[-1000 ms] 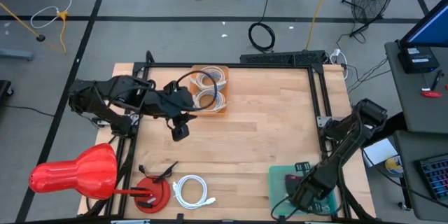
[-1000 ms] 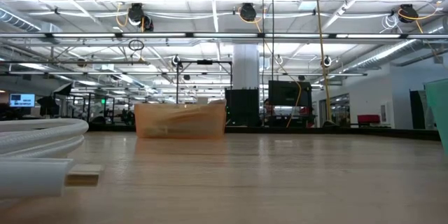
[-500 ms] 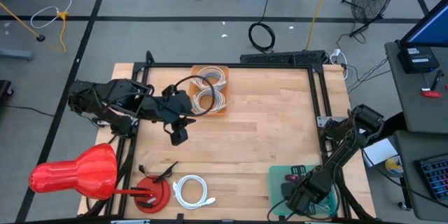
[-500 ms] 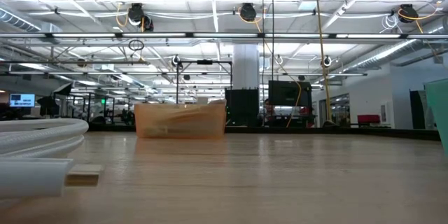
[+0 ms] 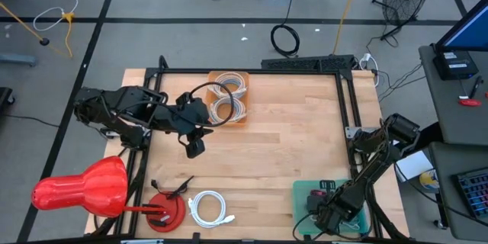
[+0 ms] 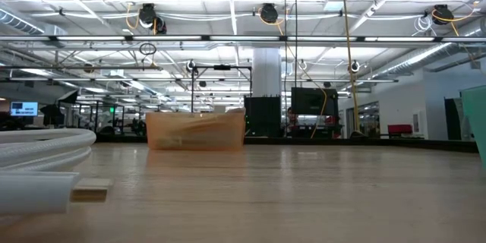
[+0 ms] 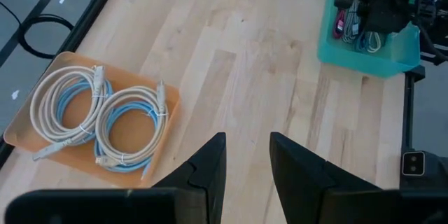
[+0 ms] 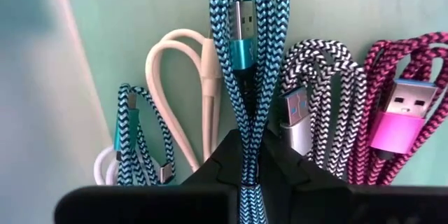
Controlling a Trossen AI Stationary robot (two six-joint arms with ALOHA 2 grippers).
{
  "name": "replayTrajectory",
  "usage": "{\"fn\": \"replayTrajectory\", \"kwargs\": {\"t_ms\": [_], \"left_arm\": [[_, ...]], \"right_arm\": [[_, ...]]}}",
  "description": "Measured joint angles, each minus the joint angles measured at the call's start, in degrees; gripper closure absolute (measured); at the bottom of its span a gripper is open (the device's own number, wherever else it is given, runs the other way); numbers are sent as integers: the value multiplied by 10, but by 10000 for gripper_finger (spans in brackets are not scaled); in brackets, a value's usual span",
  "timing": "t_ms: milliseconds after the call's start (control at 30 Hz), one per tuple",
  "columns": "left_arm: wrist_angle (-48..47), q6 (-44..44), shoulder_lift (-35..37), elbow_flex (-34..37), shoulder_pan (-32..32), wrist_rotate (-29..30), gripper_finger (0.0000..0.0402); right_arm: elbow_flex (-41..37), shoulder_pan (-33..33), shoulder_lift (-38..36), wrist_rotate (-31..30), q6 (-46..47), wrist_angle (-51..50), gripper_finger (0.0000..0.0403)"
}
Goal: Pick & Place USB Port
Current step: Put the blue patterned usb cable into the blue bin
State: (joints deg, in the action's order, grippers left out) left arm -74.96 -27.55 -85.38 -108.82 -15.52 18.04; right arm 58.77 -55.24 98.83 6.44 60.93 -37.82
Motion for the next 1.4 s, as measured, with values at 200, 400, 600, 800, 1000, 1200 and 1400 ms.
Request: {"fn": "replayTrajectory", "kwargs": {"t_ms": [200, 400, 600, 800, 1000, 1200, 1400], "left_arm": [[0, 0, 0, 0, 0, 0, 291], [-1, 3, 0, 0, 0, 0, 291], [-2, 2, 0, 0, 0, 0, 291], [-5, 0, 0, 0, -3, 0, 291], [-5, 1, 0, 0, -7, 1, 291], [-5, 0, 0, 0, -7, 5, 291], [-5, -2, 0, 0, -8, 5, 291]], "right_arm": [[-5, -7, 0, -2, 8, -6, 387], [-6, -7, -1, 10, -31, -16, 387], [-6, -7, -1, 17, -32, -18, 387], [-7, -13, 0, 26, -1, -25, 387], [-7, -23, 0, 27, 19, -29, 387], [-7, -23, -1, 30, 23, -26, 362], [-7, -23, -4, 28, 29, -26, 322]]}}
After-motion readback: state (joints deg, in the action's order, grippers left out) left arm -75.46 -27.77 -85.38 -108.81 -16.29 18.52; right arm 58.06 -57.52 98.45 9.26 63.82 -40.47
